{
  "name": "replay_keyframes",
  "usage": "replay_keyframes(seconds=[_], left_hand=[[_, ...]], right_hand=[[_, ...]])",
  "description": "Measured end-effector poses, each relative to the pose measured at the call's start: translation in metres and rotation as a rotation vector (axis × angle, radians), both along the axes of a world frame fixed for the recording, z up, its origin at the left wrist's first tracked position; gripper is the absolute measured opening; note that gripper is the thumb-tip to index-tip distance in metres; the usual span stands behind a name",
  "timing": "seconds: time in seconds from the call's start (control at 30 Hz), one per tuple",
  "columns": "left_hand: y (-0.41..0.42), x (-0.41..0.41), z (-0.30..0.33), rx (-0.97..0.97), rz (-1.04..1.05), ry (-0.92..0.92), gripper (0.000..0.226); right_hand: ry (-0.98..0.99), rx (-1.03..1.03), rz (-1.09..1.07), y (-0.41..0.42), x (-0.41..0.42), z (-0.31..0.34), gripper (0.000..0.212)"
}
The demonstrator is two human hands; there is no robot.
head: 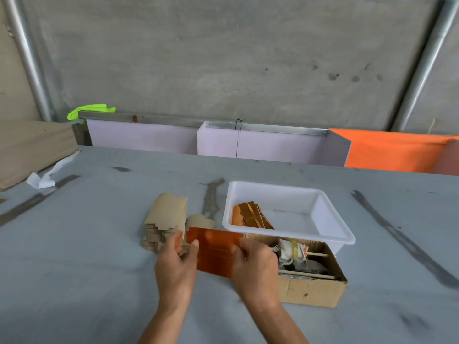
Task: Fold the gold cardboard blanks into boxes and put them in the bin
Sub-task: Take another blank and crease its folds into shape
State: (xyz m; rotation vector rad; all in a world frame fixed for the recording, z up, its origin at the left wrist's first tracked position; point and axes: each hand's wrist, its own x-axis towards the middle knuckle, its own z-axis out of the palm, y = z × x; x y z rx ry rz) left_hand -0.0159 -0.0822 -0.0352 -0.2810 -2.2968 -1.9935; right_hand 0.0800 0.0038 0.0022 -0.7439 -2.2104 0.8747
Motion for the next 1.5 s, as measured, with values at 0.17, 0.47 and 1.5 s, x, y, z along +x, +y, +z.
replay_keyframes(seconds=[0.17,0.47,1.5], left_hand=[[0.013,0.015,0.008,0.208,-0.155,-0.246,0.022],[0.019,0.049,0.02,0.222,-0.382,-0.333,0.016],[-0.007,0.106,-0.056,-0.534,-0.719,0.876,0.023]], right_hand=[[0.025,-0.47,-0.021,0.022,0.03,-0.004,0.04],[0.227,-0.711,-0.071,0.041,0.079,-0.001,0.012],[-0.25,0.567,0.156,0.057,0.171,-0.09,0.003]])
